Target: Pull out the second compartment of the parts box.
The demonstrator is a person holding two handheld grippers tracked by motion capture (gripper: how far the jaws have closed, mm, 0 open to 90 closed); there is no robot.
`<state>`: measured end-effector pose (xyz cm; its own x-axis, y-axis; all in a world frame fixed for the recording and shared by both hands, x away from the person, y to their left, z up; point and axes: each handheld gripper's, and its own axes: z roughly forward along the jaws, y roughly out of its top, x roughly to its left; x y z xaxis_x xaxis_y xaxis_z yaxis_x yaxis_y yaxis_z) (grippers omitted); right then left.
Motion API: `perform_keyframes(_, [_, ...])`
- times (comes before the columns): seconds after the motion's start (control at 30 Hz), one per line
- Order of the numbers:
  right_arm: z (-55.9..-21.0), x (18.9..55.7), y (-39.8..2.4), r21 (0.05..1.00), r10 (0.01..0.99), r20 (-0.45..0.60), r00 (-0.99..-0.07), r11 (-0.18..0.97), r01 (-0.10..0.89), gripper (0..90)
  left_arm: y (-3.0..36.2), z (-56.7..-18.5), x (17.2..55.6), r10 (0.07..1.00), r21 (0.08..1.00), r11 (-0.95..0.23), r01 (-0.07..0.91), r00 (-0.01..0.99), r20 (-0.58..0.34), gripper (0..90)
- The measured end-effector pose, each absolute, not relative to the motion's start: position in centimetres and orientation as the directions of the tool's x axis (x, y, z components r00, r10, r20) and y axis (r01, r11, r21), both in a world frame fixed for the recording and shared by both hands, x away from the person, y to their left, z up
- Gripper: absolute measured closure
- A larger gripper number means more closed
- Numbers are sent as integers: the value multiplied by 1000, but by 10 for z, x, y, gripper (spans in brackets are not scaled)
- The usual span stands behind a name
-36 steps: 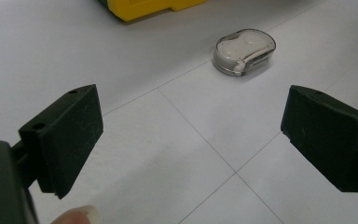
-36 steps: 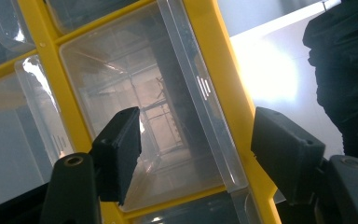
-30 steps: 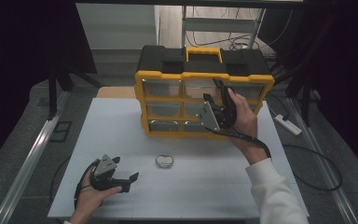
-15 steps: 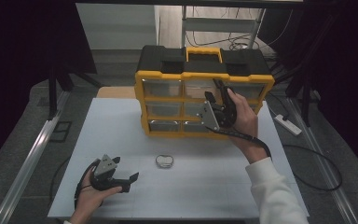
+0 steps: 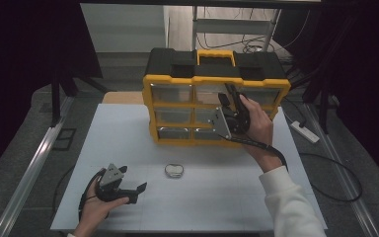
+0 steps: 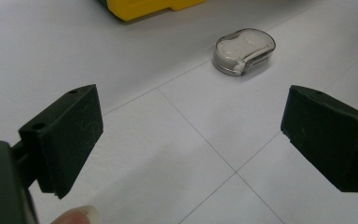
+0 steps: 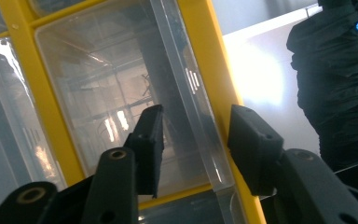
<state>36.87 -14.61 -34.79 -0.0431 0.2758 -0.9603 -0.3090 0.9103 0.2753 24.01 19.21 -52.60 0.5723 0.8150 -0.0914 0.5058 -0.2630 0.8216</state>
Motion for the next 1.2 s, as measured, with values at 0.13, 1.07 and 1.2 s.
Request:
perform_keyframes(0.13, [-347, 368, -146, 262, 266, -964, -30, 915, -305, 624, 192, -526, 240, 813, 822, -266, 504, 575, -89, 64])
perform_keyframes(1.07, [-345, 363, -148, 229, 236, -972, -15, 922, -313, 729, 192, -526, 240, 814, 822, -264, 504, 574, -90, 64])
perform_keyframes(1.2, [-345, 361, -150, 225, 233, -972, -14, 920, -321, 729, 192, -526, 240, 814, 825, -266, 499, 575, -86, 64])
